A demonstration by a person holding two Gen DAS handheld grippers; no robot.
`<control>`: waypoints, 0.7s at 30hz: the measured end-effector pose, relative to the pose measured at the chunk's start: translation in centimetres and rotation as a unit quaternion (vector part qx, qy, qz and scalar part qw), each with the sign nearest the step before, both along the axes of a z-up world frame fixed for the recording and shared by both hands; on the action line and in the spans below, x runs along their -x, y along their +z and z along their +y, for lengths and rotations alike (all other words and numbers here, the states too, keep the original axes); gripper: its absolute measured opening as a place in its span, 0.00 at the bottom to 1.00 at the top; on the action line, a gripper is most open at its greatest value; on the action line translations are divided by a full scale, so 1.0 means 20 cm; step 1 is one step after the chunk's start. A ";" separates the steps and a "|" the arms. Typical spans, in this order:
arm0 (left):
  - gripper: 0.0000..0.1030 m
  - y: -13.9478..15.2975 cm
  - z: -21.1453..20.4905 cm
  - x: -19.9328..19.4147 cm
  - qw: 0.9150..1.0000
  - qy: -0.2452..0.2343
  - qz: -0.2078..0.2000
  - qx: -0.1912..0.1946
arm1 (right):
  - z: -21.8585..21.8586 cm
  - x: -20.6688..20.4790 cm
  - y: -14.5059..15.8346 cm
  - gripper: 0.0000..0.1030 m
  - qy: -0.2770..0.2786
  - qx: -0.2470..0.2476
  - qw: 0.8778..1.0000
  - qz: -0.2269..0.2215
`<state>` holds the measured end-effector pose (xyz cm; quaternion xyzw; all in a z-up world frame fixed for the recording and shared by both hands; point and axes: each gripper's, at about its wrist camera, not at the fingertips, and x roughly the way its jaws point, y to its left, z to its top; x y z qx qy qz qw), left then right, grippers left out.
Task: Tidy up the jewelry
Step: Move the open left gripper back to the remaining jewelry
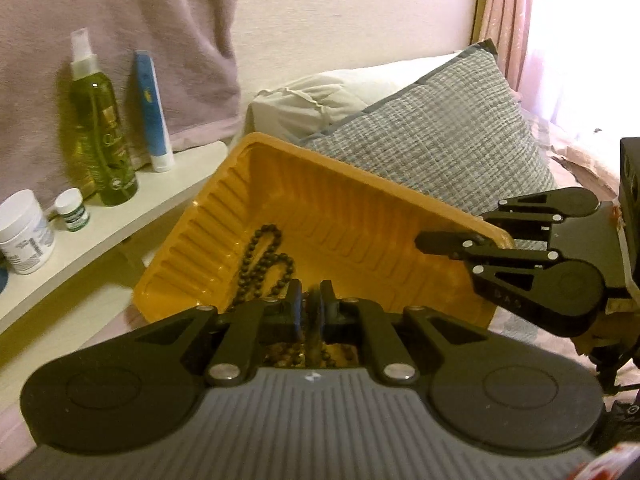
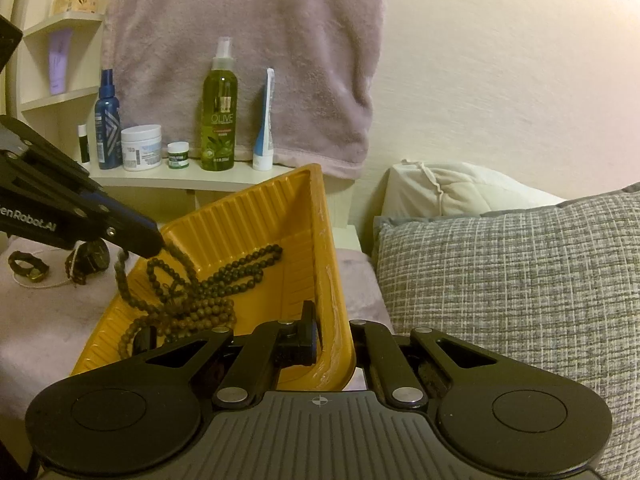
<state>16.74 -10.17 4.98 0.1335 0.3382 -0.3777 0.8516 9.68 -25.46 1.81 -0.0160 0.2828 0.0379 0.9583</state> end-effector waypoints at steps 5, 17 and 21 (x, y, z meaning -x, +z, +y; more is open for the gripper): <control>0.21 0.03 0.06 -0.02 1.000 0.023 -0.009 0.011 | 0.00 0.00 0.00 0.05 0.000 0.000 1.000 0.000; 0.21 0.11 0.86 -0.04 0.958 0.281 -0.049 0.023 | 0.00 0.01 0.00 0.04 -0.002 0.000 1.000 0.000; 0.21 0.07 1.06 -0.02 0.942 0.333 -0.049 0.016 | 0.01 0.01 0.00 0.05 -0.003 0.000 1.000 0.001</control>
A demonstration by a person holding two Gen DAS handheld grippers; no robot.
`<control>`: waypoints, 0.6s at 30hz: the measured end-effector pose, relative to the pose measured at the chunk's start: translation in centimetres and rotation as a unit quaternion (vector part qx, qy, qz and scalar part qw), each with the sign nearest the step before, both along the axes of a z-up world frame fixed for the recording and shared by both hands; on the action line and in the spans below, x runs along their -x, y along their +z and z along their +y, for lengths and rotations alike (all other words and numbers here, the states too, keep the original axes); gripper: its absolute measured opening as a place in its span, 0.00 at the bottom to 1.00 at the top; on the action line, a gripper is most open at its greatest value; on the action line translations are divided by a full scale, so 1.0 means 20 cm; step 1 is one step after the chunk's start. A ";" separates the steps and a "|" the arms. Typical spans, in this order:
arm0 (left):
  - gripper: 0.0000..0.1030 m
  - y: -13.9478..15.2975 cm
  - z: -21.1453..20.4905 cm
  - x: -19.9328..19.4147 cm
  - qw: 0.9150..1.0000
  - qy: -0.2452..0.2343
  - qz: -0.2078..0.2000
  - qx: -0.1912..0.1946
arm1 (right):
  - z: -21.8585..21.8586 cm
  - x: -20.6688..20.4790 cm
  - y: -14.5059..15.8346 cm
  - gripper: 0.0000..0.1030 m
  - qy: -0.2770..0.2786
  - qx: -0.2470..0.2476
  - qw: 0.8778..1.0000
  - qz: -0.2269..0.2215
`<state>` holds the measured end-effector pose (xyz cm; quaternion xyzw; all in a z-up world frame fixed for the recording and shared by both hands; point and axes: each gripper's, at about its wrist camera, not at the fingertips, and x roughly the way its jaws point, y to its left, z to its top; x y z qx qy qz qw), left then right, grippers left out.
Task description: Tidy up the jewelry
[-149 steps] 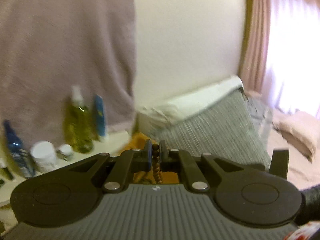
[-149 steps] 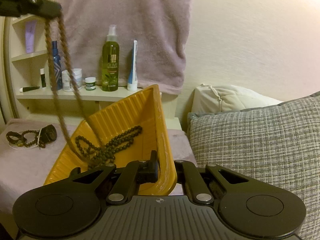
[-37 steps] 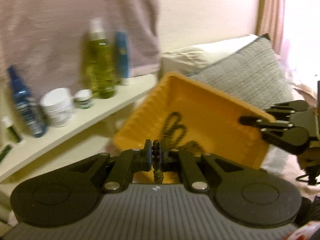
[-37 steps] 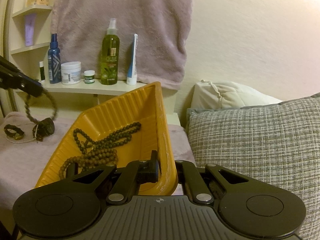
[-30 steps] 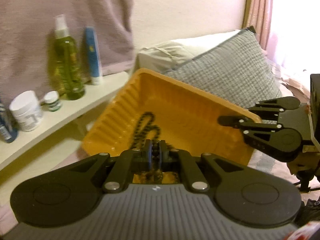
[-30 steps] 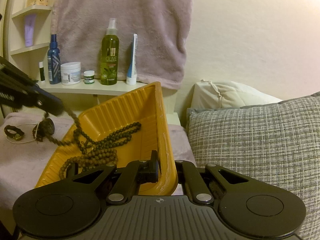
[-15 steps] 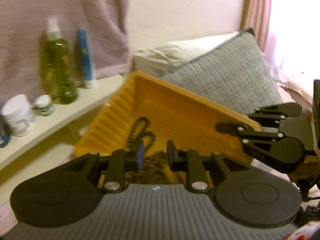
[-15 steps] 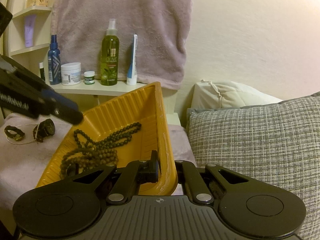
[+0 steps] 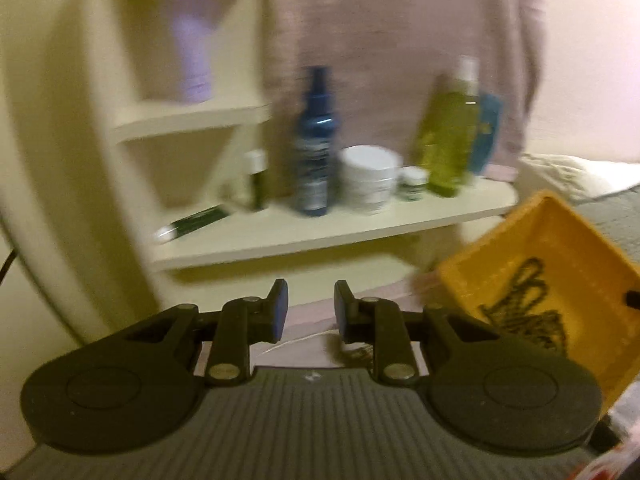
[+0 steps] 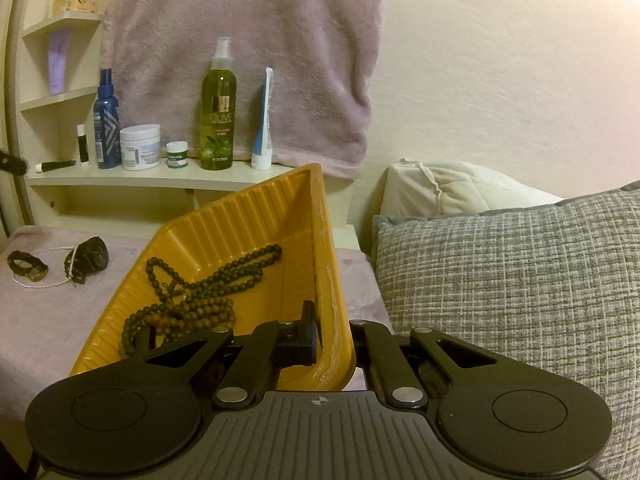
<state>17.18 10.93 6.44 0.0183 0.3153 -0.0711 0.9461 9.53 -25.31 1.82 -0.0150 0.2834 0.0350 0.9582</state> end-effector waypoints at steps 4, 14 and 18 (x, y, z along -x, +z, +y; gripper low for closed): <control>0.21 -0.08 0.06 0.03 1.000 0.023 0.003 -0.004 | 0.00 0.00 0.00 0.05 -0.001 0.001 1.000 0.002; 0.27 -0.38 0.06 0.09 0.995 -0.012 0.033 -0.094 | -0.01 -0.01 -0.01 0.05 -0.001 0.003 1.000 0.003; 0.30 -0.44 0.04 0.08 0.984 -0.063 0.036 -0.161 | -0.01 -0.01 -0.01 0.05 0.000 0.006 1.000 0.004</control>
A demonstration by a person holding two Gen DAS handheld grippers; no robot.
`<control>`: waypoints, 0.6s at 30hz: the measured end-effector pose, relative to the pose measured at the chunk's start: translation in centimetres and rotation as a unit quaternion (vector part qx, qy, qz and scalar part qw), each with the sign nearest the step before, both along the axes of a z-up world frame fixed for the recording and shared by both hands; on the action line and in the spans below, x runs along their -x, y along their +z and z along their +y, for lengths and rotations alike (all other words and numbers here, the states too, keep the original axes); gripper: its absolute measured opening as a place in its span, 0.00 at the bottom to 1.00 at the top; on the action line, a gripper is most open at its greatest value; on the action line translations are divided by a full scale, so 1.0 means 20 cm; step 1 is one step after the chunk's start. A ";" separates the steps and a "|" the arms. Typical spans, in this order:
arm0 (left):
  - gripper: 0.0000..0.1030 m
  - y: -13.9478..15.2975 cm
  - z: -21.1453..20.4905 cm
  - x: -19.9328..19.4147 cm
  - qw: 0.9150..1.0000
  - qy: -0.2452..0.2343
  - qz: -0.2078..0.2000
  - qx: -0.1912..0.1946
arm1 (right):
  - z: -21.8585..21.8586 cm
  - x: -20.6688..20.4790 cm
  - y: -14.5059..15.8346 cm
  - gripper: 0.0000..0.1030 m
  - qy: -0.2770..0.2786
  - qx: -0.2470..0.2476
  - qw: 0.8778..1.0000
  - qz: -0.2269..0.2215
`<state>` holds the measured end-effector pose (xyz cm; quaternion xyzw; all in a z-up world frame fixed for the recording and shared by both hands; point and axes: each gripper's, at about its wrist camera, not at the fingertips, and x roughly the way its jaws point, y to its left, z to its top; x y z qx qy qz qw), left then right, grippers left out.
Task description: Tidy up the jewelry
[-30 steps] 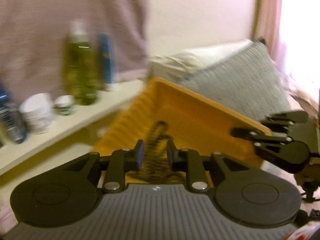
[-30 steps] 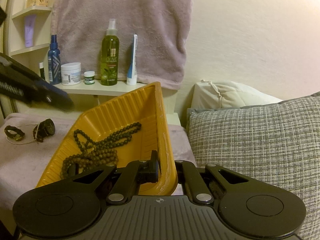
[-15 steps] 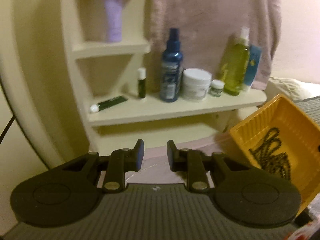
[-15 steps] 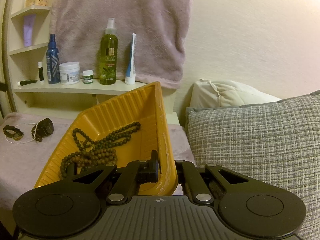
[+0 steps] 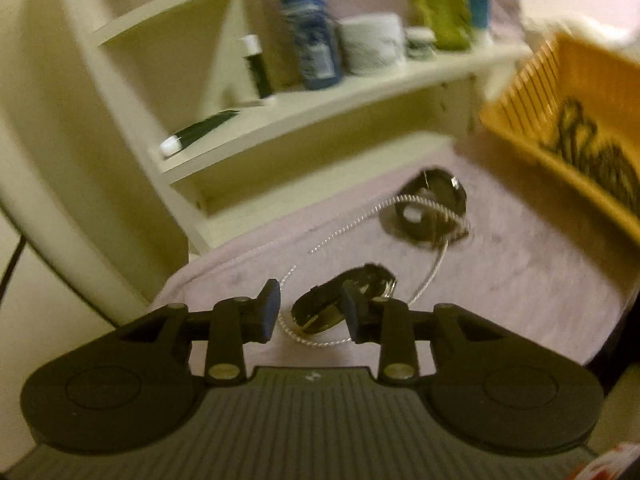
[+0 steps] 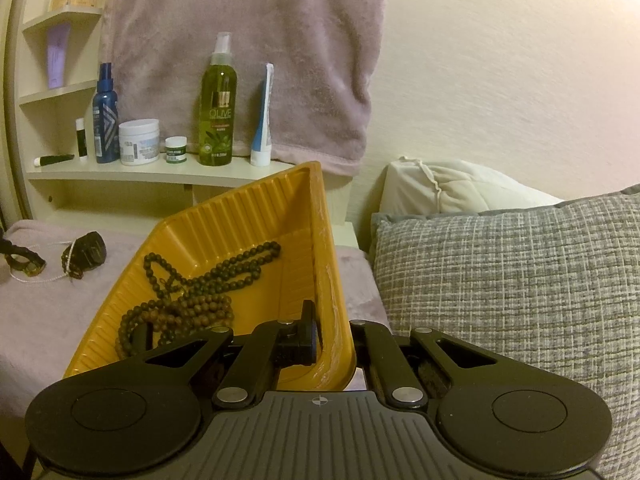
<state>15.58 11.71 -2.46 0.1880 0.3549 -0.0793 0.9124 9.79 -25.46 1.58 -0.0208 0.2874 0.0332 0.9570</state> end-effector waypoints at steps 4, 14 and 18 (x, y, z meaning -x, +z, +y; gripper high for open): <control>0.32 -0.04 -0.01 -0.04 0.998 -0.037 0.017 -0.043 | 0.00 0.00 0.00 0.05 -0.001 0.003 1.000 0.000; 0.31 -0.08 -0.04 -0.11 0.986 -0.121 0.056 -0.097 | 0.00 -0.01 -0.01 0.05 0.000 0.004 1.000 0.002; 0.17 -0.06 -0.05 -0.10 0.985 -0.124 0.065 -0.105 | -0.01 -0.01 -0.01 0.05 0.001 0.004 1.000 0.001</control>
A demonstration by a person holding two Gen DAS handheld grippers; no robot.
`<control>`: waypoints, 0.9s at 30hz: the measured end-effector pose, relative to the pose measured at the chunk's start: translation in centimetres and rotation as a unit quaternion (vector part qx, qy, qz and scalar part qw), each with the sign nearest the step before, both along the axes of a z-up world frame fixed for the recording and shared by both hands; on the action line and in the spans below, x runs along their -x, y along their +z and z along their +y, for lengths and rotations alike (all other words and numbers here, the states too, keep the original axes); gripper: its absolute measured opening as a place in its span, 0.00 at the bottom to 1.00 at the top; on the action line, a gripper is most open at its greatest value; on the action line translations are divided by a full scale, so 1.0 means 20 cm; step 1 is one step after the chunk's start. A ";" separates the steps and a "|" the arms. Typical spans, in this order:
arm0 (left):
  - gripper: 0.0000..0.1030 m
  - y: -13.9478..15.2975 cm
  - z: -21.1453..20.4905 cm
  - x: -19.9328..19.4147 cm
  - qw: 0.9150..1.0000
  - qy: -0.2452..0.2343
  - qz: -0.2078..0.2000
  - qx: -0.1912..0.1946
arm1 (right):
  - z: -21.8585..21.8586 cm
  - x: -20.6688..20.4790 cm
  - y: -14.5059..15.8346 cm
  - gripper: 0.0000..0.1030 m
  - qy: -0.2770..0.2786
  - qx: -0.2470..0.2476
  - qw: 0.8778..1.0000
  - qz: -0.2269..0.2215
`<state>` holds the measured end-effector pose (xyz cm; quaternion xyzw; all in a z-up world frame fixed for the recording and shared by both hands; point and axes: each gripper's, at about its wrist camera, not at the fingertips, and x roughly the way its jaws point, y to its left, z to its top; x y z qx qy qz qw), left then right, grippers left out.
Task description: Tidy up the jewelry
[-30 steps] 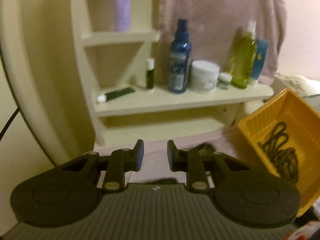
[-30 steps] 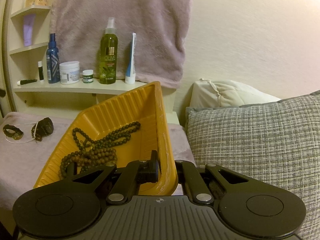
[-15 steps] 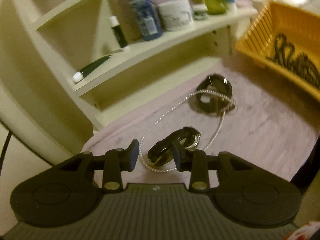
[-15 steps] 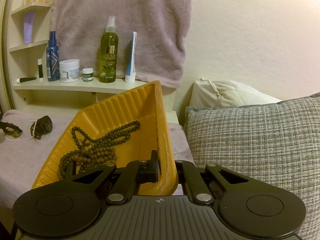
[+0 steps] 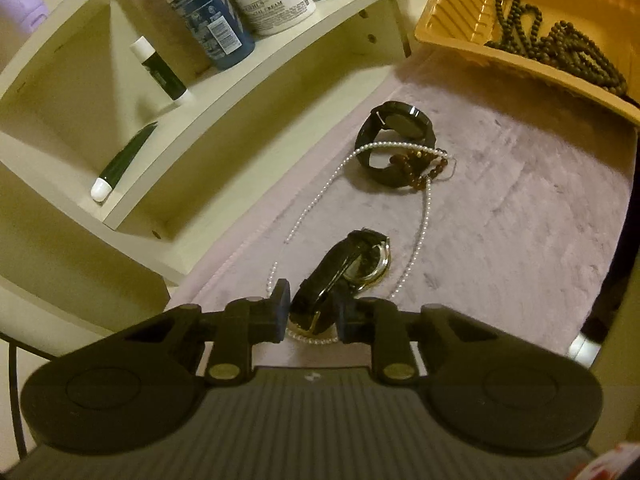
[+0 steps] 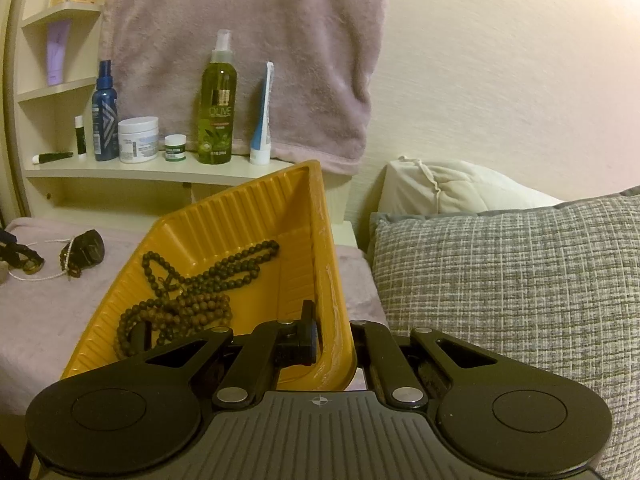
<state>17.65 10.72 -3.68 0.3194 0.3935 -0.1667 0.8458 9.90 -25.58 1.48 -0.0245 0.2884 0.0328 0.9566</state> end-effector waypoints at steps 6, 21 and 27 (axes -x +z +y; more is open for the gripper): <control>0.13 0.09 -0.01 0.01 0.999 0.023 0.012 0.035 | 0.00 0.00 0.00 0.04 0.001 -0.003 1.000 -0.002; 0.13 0.34 -0.15 0.08 0.995 0.001 -0.013 0.100 | 0.01 0.01 0.00 0.04 0.001 -0.006 1.000 -0.005; 0.13 0.44 -0.31 0.11 0.991 -0.039 -0.021 0.129 | 0.01 0.01 0.00 0.04 0.002 -0.008 1.000 -0.006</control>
